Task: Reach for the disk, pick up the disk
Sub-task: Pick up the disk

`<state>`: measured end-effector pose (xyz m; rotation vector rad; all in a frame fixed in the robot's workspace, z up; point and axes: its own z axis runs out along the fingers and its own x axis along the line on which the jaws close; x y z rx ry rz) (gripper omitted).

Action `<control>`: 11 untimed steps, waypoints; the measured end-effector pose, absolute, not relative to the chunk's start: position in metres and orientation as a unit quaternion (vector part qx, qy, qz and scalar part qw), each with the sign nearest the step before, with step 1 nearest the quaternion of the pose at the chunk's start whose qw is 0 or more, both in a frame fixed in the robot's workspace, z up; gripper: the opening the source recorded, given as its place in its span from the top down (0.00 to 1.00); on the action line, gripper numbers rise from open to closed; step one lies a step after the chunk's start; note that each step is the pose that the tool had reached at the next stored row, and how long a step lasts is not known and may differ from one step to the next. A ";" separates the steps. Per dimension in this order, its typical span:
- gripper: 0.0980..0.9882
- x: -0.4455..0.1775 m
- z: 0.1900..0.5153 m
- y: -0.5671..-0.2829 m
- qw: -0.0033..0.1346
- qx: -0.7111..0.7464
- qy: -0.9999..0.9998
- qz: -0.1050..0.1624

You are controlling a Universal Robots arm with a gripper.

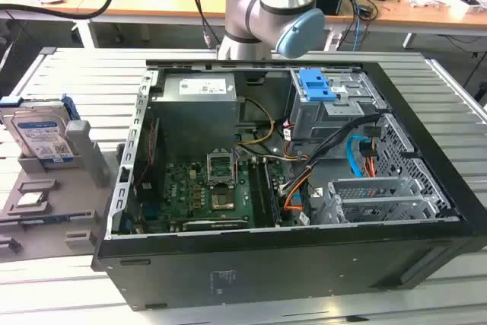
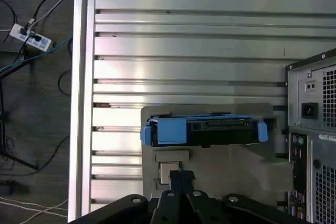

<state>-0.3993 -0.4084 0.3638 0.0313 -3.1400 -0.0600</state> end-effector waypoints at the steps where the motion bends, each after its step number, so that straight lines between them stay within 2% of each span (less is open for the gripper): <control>1: 0.99 -0.399 0.364 -0.408 0.001 0.021 -1.000 -0.019; 11: 0.99 -0.399 0.364 -0.408 0.002 0.116 -0.993 -0.019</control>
